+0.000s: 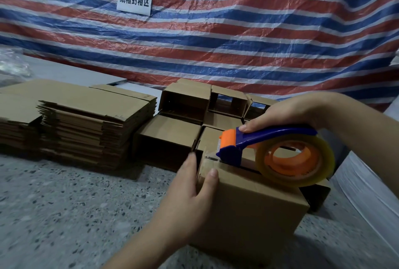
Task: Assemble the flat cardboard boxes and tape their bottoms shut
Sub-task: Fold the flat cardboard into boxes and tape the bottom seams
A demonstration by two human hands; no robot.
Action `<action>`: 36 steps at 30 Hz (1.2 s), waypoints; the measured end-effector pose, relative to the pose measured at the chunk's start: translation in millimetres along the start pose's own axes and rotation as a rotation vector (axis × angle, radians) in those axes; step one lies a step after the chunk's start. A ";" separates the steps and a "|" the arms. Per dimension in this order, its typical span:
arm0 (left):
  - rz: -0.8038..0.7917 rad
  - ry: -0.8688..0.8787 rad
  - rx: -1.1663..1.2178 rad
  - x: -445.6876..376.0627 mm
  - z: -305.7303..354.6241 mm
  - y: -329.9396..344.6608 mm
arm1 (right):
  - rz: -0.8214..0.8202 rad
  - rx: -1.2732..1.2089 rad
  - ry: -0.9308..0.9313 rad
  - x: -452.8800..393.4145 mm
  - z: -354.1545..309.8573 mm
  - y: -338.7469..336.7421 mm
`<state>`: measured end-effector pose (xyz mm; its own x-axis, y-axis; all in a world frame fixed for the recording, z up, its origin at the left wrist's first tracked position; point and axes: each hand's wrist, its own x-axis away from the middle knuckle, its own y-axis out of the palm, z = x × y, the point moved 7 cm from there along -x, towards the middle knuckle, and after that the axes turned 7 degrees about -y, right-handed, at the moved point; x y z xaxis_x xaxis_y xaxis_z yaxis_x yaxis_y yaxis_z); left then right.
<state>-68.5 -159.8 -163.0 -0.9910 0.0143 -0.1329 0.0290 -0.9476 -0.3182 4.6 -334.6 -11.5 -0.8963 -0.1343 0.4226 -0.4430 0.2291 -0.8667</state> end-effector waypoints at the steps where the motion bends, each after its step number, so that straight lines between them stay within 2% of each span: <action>1: 0.045 0.081 -0.087 -1.2 8.2 -4.4 | 0.003 0.005 0.000 0.6 -0.6 -0.3; 3: 0.045 0.214 -0.241 -4.4 23.4 -6.7 | 0.008 0.008 0.002 1.7 -0.6 -0.7; 5: 0.014 0.249 -0.430 -9.5 25.6 -4.2 | 0.009 0.016 0.003 2.4 -0.4 -0.7; 10: 0.127 0.346 -0.814 -13.0 33.0 -7.9 | 0.008 0.102 0.019 4.8 0.4 -4.8; 15: 0.142 0.350 -0.880 -11.7 36.1 -11.4 | 0.002 0.169 0.048 8.1 15.5 -11.9; 21: 0.122 0.358 -0.895 -8.3 43.8 -9.9 | -0.041 0.195 0.190 25.0 60.2 -12.6; 26: 0.128 0.376 -1.037 -5.0 61.8 -1.8 | -0.038 0.238 0.187 19.0 64.2 -6.7; 28: 0.083 0.400 -1.089 -6.3 67.3 8.4 | -0.018 0.234 0.170 17.2 63.4 -7.8; 32: -0.106 0.454 -1.154 -2.0 67.6 36.7 | -0.023 0.213 0.175 15.2 69.0 -10.5; 36: -0.100 0.459 -1.219 -6.5 67.5 39.1 | -0.053 0.218 0.136 12.0 70.7 -7.8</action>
<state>-69.7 -218.5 -111.3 -0.8683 0.4035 -0.2886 0.2971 -0.0429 -0.9539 -1.2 -406.2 -18.4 -0.8727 -0.0060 0.4882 -0.4882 0.0104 -0.8727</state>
